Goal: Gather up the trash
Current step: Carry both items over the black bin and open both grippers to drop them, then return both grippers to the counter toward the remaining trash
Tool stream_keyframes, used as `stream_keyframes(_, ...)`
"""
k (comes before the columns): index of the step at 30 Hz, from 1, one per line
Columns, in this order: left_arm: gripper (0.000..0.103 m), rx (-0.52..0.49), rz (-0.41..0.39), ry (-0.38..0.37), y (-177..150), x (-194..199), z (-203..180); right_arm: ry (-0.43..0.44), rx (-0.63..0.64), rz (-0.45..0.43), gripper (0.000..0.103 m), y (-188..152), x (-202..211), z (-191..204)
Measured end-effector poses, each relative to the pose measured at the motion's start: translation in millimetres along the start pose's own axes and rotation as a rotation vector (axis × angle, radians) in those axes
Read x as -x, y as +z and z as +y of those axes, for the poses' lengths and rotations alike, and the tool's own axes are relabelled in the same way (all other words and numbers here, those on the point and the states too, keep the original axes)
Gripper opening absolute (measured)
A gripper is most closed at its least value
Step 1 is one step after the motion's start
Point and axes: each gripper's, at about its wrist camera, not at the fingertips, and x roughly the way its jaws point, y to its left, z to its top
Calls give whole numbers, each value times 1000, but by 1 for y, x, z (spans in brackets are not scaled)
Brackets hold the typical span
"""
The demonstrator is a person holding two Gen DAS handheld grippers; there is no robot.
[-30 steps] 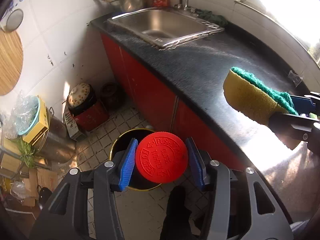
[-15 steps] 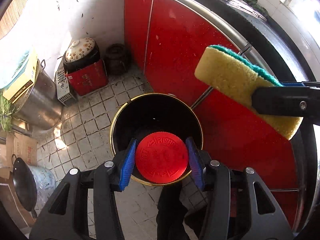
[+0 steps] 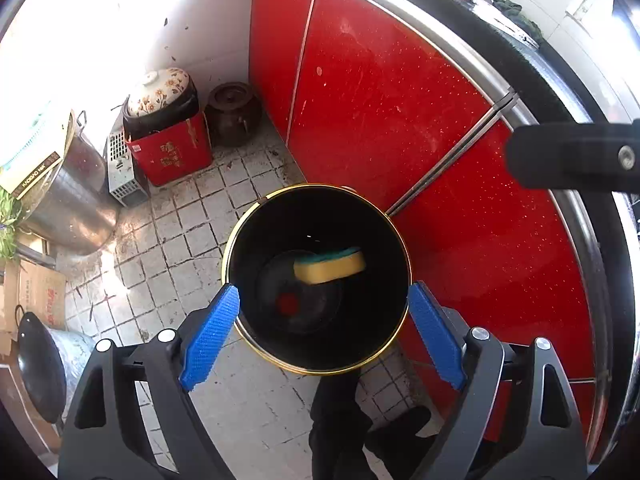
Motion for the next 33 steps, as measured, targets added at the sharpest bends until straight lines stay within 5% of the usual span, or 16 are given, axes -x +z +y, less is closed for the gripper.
stream_keyframes(8,88,-103,-50,60,14,56,-32,-6,-28,-154,88,-18,100,-11)
stream_keyframes(14,96,-272,-114,1,37,110,-118,-121,-181,-320,96,-70,212,-73)
stream_keyframes(23,96,-779,-205,-295,25,158,-353,-521,-578,-492,96,-252,347,-188)
stream_keyframes(28,96,-929,-177,-421,-14,176,-455,-654,-810,-539,96,-368,398,-222)
stream_keyframes(33,96,-1023,-171,-465,-46,185,-509,-724,-944,-553,96,-446,422,-228)
